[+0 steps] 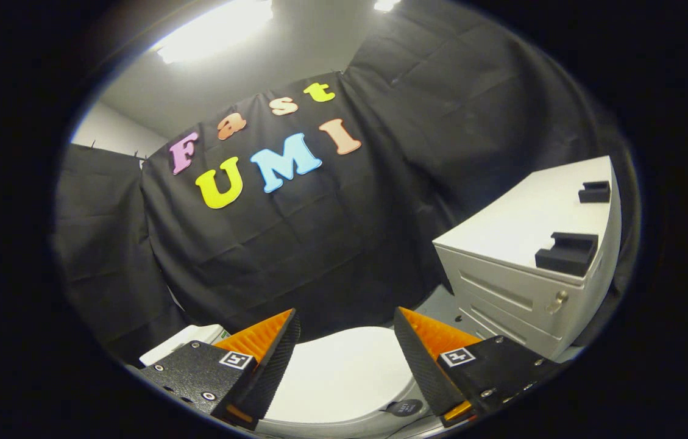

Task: Open the toilet lid.

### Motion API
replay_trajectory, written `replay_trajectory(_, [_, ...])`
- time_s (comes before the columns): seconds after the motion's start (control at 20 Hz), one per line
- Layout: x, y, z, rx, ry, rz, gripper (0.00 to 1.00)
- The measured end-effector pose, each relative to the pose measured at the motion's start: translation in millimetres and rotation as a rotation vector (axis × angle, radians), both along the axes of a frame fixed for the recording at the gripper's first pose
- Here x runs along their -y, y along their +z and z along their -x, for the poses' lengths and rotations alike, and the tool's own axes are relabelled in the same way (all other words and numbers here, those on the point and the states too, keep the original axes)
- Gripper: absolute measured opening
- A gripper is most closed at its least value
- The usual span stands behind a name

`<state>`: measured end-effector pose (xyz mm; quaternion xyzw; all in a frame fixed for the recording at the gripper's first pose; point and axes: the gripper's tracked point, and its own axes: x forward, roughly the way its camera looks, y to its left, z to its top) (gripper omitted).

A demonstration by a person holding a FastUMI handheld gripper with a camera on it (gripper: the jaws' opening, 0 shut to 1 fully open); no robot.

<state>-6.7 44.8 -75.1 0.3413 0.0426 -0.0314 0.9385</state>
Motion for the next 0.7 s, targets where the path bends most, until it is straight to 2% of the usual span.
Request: replay_trajectory(0.7, [-4, -109, 31, -0.164, -0.176, -0.481, 0.95])
